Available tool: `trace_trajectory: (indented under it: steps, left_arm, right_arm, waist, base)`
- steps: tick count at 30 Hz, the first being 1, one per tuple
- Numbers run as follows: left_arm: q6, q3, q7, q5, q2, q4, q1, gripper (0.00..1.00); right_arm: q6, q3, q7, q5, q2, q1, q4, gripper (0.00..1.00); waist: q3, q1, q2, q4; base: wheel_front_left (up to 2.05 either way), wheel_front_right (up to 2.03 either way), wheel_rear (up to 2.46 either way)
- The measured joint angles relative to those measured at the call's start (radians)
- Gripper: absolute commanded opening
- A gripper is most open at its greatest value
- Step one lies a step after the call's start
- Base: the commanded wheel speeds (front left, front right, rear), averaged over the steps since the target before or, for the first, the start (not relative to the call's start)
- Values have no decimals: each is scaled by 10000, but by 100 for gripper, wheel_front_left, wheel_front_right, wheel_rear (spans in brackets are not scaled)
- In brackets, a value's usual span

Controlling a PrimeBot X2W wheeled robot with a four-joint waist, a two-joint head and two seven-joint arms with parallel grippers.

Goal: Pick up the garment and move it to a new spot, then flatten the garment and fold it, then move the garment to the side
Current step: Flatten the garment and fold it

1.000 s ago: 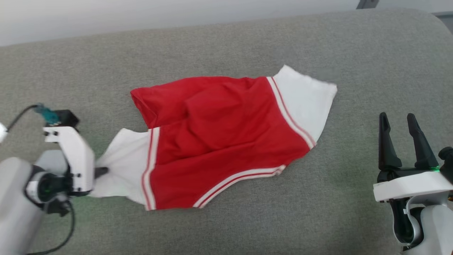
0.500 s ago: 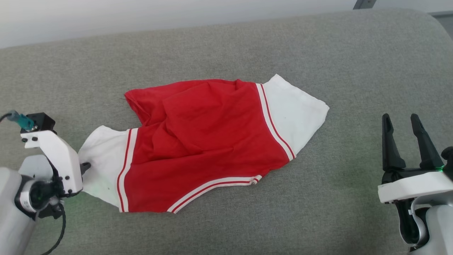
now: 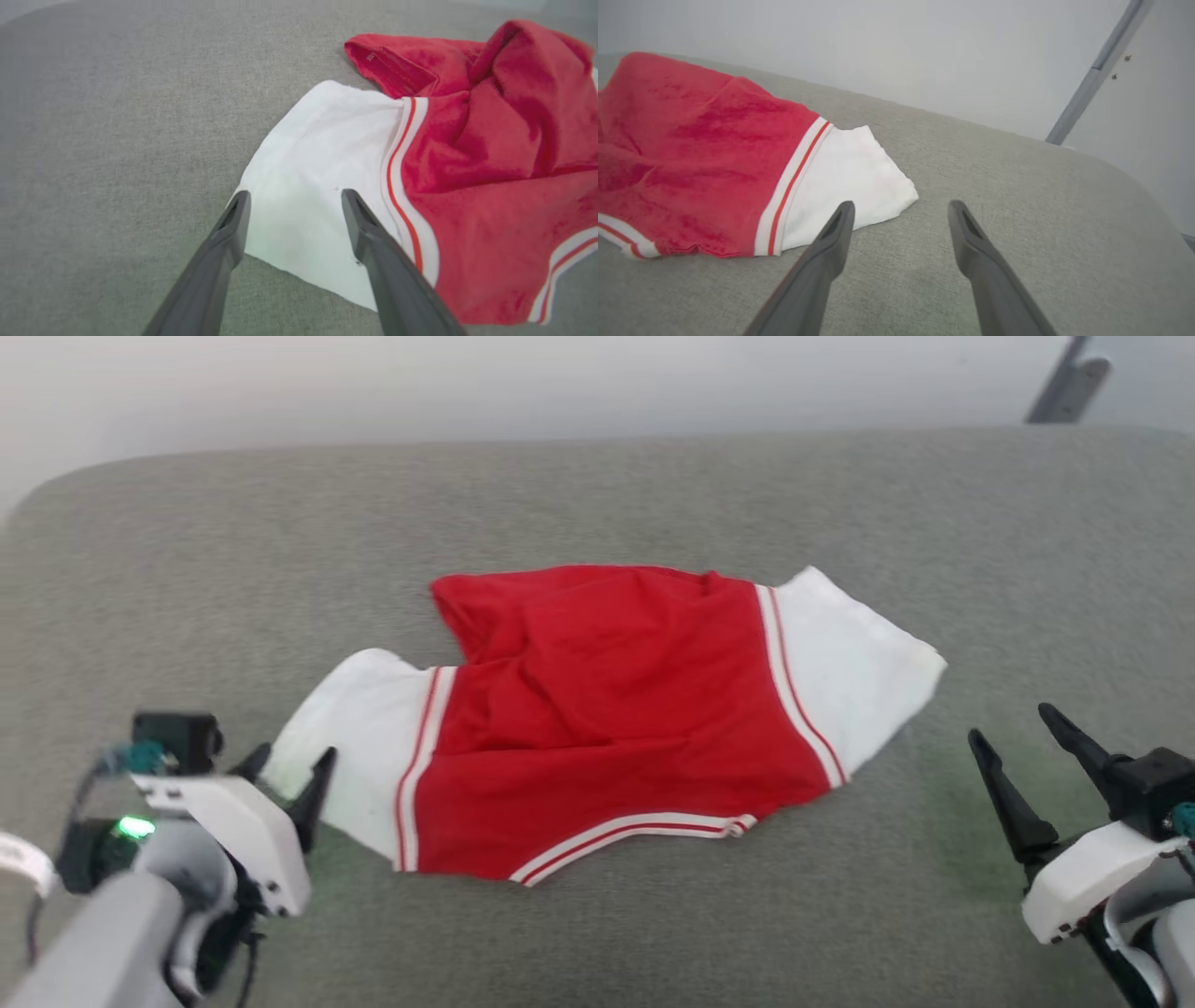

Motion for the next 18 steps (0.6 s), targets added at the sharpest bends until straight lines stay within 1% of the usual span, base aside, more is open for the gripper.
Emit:
trace_trajectory:
  steps: [4,6,8,10,13,16,18]
  left_arm:
    - [29,-121,-1985,550,-560,-138,563,100]
    - [182,-140,-3016,884,-895,-46,787,100]
    - [247,-173,-3691,989,-1246,163,1042,100]
    - [282,-128,-4027,1108,-1624,330,1265,100]
    - [353,50,-4151,1812,-2021,257,1362,100]
    - [357,1269,-4184,2566,-2631,-706,1630,100]
    - [190,1799,-4184,3287,-2986,-1160,2080,100]
  right_arm:
    - [0,1091,740,180,-1074,-236,-244,100]
    - [0,1708,1202,397,-1634,-381,-393,100]
    - [0,2343,1682,696,-2211,-573,-583,100]
    - [2,2978,2121,980,-2844,-773,-784,100]
    - [0,3714,2685,1496,-3850,-966,-1032,100]
    - [2,4474,3195,2138,-4683,-1093,-1448,100]
    - [0,4963,3402,2429,-5279,-1185,-1641,100]
  waist:
    - [-143,-1,0,544]
    - [-178,-1,0,838]
    - [-197,0,0,1128]
    - [-209,0,0,1428]
    - [-206,0,0,1898]
    - [-174,0,0,2364]
    - [-138,0,0,2666]
  base:
    - [0,0,0]
    - [0,0,0]
    - [0,0,0]
    - [0,0,0]
    - [0,0,0]
    - [0,0,0]
    - [0,0,0]
